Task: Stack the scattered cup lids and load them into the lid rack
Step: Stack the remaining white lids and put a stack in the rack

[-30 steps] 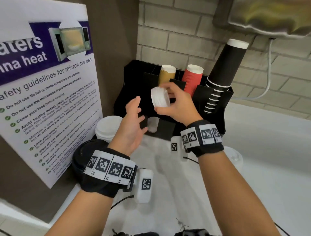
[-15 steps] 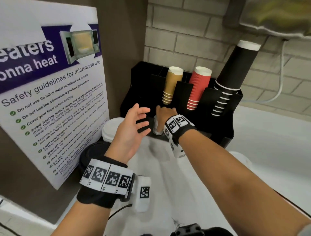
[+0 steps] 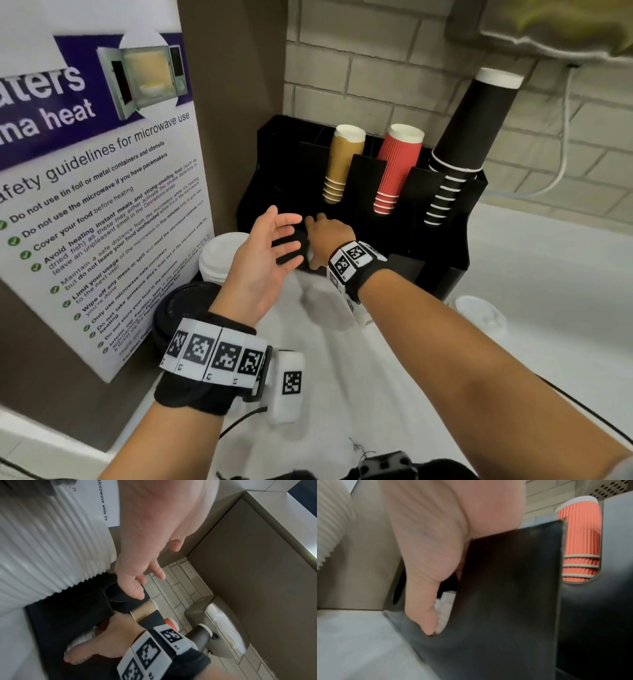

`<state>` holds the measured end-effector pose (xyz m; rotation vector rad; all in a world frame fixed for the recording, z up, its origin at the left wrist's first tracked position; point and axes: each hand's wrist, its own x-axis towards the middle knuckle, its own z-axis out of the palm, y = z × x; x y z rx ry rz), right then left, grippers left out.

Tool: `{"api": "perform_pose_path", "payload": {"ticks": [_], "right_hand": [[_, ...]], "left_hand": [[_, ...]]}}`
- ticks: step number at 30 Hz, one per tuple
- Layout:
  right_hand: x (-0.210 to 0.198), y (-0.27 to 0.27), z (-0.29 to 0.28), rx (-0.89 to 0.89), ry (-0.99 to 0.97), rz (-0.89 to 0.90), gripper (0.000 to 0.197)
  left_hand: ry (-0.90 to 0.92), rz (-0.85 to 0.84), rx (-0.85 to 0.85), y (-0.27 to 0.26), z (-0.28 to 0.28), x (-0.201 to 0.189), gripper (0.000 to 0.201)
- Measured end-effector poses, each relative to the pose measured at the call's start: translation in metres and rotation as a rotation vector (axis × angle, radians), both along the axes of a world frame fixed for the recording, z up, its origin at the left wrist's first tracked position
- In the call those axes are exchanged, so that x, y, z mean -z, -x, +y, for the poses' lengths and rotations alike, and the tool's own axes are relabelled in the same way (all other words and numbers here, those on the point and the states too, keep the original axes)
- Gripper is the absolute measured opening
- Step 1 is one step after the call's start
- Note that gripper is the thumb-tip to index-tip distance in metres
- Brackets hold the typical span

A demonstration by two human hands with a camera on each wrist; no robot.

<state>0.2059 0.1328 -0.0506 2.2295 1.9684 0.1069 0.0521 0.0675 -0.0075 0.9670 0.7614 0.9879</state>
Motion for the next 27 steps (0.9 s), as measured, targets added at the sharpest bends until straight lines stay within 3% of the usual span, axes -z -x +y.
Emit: {"api": "perform_pose_path", "payload": {"ticks": [4,9,11,13,16,19,22,25,27], "right_hand": [[-0.001,0.001,0.000,-0.008,0.051,-0.068,0.072],[0.003,0.000,-0.007,0.011,-0.015,-0.092,0.040],[0.001,0.002,-0.015,-0.006,-0.006,-0.086,0.037],[-0.005,0.002,-0.028,-0.034,-0.051,0.004,0.041],[-0.023,-0.007,-0.060,-0.012,-0.256,0.298,0.048],[-0.041,-0.035,-0.108,0.155,-0.400,0.507,0.046],[-0.046,-0.074,-0.166,0.395,-0.400,0.543,0.040],[-0.041,-0.100,-0.211,0.617,-0.267,0.541,0.058],[-0.033,-0.107,-0.227,0.672,-0.207,0.604,0.074]], "left_hand": [[0.002,-0.002,-0.004,0.000,-0.001,0.001,0.037],[0.006,-0.006,-0.020,0.001,-0.001,0.001,0.036],[0.007,-0.007,-0.018,0.001,-0.001,0.001,0.035],[0.008,-0.014,-0.008,0.000,-0.002,0.001,0.034],[0.012,-0.019,0.027,-0.003,-0.004,0.004,0.030],[0.014,-0.007,0.075,-0.007,-0.008,0.010,0.024],[0.025,0.022,0.105,-0.012,-0.012,0.018,0.021],[0.039,0.046,0.139,-0.018,-0.017,0.025,0.018],[0.046,0.058,0.160,-0.023,-0.020,0.028,0.017]]}}
